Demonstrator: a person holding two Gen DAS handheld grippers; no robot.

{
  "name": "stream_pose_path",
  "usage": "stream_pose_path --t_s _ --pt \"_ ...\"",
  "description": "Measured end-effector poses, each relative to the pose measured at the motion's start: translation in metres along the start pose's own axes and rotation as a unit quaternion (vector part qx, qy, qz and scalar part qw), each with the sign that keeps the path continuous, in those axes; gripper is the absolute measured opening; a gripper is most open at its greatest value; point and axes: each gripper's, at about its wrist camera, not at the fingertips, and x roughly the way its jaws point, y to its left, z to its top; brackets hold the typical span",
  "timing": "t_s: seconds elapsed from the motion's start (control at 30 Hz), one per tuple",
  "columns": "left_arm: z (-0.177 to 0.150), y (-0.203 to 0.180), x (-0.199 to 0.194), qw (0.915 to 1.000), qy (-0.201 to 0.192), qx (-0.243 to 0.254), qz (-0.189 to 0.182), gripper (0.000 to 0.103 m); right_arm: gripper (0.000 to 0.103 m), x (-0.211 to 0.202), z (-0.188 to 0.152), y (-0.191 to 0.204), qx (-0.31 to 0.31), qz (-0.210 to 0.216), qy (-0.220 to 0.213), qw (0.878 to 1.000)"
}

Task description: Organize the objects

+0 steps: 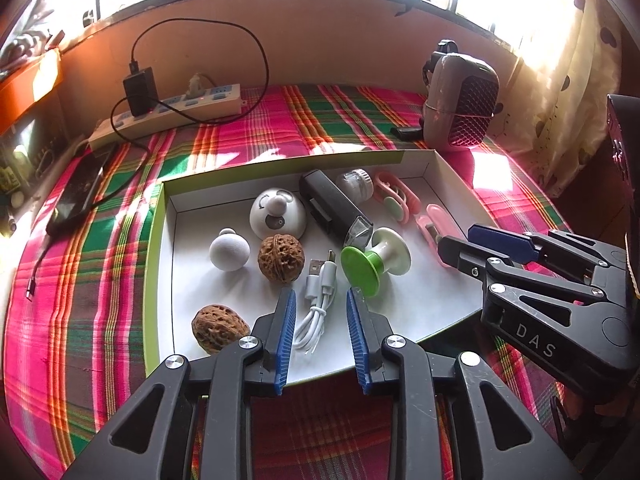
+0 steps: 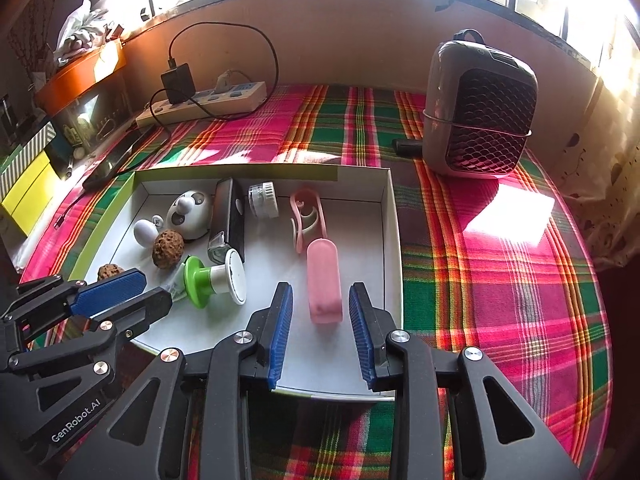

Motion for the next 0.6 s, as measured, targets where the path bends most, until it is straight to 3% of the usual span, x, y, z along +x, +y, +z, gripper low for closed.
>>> stream_pose_path --t_s 0.6 --pt "-0.018 -0.001 -0.029 0.9985 -0.032 -0.013 0.041 0.024 0.031 -0.034 -0.022 0.013 0.001 -0.010 -0.035 0.999"
